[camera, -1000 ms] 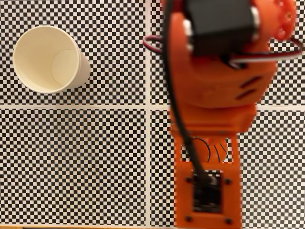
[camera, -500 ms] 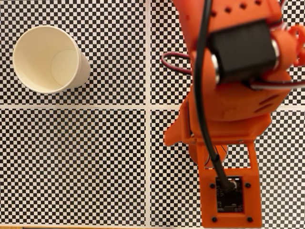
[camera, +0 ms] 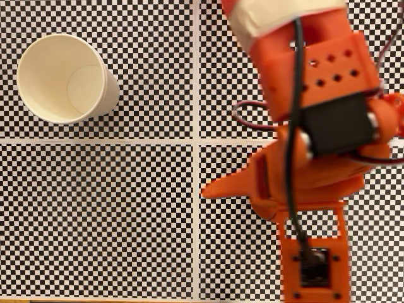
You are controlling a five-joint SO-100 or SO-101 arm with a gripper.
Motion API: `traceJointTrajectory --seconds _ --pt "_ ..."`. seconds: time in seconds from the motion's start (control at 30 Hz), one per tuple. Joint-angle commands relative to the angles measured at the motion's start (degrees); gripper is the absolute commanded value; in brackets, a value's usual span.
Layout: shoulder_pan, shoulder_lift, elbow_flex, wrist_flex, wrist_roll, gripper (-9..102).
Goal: Grasp basketball and place into cup.
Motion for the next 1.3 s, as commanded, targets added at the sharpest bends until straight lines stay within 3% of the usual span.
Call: traceJointTrajectory --seconds 0.0,0.67,1.17,1.27 --pt "-0.88 -0.79 -5.62 -0.09 0.35 70" --pt "-0.44 -8.17 -7.47 0.18 3.25 72" --pt "-1.23 -18.81 -19.25 0.18 5.19 72" --pt "-1.41 -18.98 -19.34 0.97 5.45 67"
